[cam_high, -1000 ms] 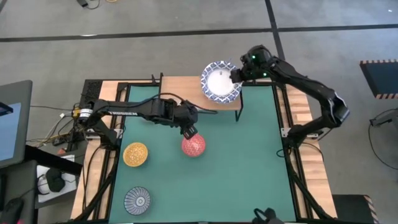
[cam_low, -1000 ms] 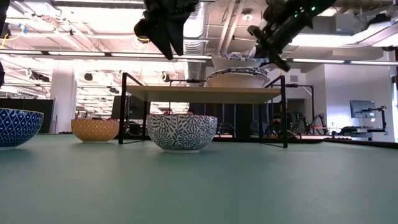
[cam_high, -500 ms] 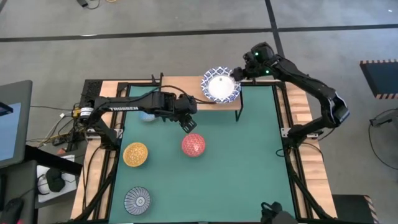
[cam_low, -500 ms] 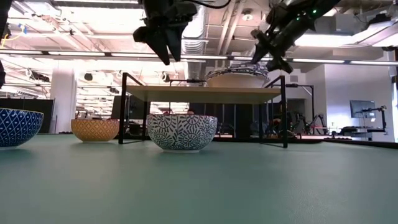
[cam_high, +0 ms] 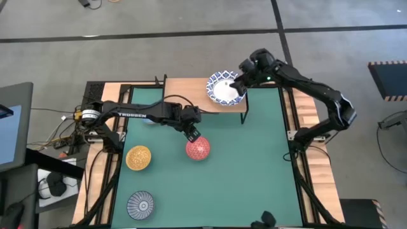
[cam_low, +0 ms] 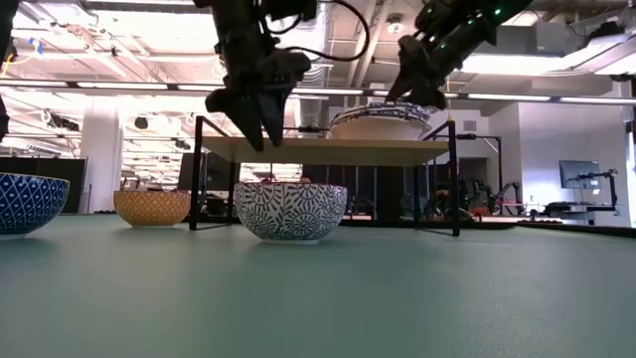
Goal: Place and stack bowls onto a shelf
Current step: Stack the white patterned bowl on top with the other white patterned bowl on the shelf, then put the red patterned bowl on the shelf
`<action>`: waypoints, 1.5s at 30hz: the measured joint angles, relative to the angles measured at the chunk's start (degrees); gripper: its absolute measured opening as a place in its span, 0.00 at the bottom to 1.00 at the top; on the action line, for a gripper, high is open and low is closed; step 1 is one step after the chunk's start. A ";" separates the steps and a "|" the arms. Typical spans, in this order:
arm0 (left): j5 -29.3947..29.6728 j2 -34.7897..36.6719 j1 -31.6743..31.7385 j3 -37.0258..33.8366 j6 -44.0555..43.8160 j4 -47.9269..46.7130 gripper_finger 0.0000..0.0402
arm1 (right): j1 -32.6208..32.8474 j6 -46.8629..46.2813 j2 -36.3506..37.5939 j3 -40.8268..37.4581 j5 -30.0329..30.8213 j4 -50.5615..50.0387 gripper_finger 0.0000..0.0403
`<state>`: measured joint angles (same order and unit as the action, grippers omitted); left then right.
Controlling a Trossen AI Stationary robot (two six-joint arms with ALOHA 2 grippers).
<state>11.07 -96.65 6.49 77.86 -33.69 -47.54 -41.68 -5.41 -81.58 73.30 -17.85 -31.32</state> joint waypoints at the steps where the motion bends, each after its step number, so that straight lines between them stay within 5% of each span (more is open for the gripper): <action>1: -0.04 0.01 -0.01 -0.94 -0.01 0.60 0.47 | 0.24 1.02 -0.71 0.00 0.28 -0.08 0.58; 14: -0.83 -0.01 -0.91 -5.59 -6.27 1.53 0.47 | 2.37 10.42 -8.39 0.17 8.94 -3.44 0.56; 26: -0.28 -0.01 -2.86 -5.59 -7.97 5.57 0.47 | 2.41 10.13 1.68 4.00 9.55 -1.81 0.56; 36: -2.70 -5.85 -3.15 -6.83 -2.79 8.80 0.47 | 6.47 1.35 9.04 4.57 9.51 -4.16 0.56; 40: -3.60 -7.64 -3.15 -6.83 -2.54 8.38 0.40 | 9.11 -2.27 10.88 4.57 12.17 -6.21 0.56; 45: -4.68 -7.64 -3.23 -6.83 -0.85 8.42 0.16 | 12.50 -7.29 12.47 4.57 16.18 -7.50 0.56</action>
<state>6.39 -104.29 3.26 71.02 -34.54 -39.12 -29.18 -12.70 -69.11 77.87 -1.67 -38.83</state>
